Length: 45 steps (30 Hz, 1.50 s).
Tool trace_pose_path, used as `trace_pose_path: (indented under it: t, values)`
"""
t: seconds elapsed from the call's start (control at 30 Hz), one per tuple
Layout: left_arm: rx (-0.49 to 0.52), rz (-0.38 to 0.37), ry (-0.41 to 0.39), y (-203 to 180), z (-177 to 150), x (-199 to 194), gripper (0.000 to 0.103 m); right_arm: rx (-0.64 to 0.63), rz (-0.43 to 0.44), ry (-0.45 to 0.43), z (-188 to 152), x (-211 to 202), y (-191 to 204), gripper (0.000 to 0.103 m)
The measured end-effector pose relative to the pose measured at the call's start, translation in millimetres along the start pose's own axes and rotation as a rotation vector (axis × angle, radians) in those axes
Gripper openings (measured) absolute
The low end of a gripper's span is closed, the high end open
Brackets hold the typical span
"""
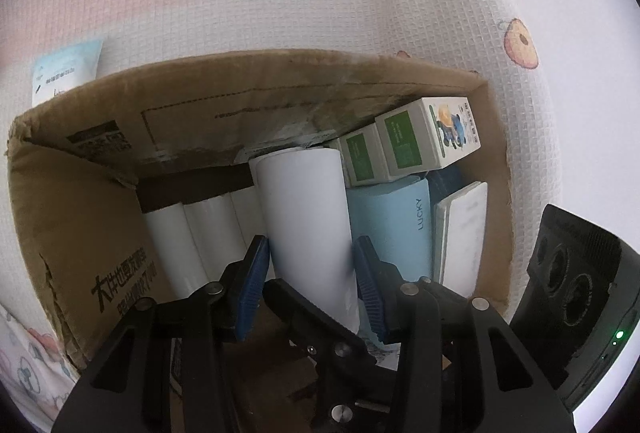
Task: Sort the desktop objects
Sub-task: 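Lower the held tube down beside the standing paper rolls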
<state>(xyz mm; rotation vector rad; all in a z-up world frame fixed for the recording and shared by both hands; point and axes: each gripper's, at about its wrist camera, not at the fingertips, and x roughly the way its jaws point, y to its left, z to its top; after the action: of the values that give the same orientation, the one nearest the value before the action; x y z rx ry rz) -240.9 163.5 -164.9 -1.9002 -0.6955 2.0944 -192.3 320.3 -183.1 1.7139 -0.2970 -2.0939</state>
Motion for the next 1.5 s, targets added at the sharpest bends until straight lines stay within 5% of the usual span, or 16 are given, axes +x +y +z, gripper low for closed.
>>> trace_pose_path:
  t: [0.5, 1.5]
  values:
    - [-0.056, 0.154, 0.000, 0, 2, 12, 0.047, -0.050, -0.006, 0.006, -12, -10, -5, 0.041]
    - [-0.130, 0.239, 0.083, 0, 22, 37, 0.047, 0.002, 0.025, 0.107, -30, -3, -40, 0.033]
